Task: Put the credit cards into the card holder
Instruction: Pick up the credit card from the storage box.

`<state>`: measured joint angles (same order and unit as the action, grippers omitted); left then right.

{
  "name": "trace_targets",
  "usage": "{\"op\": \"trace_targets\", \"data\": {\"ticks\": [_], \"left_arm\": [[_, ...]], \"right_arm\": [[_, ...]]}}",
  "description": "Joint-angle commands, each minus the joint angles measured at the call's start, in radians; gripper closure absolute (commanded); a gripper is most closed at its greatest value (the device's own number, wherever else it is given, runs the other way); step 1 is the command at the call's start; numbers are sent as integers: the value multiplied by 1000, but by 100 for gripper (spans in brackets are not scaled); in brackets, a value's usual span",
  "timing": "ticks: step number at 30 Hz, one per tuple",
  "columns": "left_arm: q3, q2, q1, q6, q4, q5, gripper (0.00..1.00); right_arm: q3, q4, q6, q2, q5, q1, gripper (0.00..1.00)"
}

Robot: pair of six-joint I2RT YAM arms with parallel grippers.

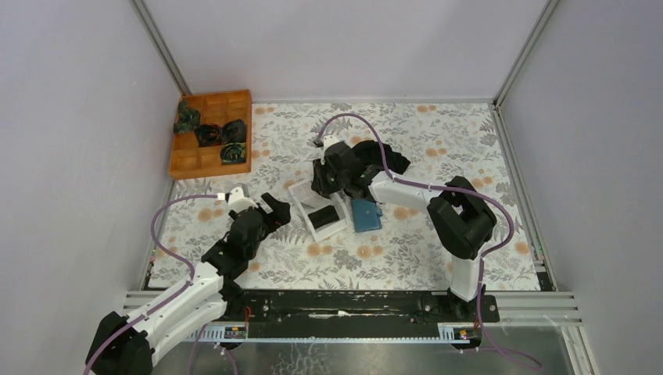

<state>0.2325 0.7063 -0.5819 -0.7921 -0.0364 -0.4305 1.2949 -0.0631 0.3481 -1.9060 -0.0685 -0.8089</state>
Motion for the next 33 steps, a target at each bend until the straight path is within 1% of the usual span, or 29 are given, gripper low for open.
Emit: {"op": "trace_targets", "data": {"ticks": [1, 33], "left_arm": [[5, -11, -4, -4, 14, -31, 6], [-7, -13, -4, -15, 14, -34, 6]], "right_arm": [[35, 4, 1, 66, -11, -21, 72], [19, -3, 12, 81, -27, -25, 71]]}}
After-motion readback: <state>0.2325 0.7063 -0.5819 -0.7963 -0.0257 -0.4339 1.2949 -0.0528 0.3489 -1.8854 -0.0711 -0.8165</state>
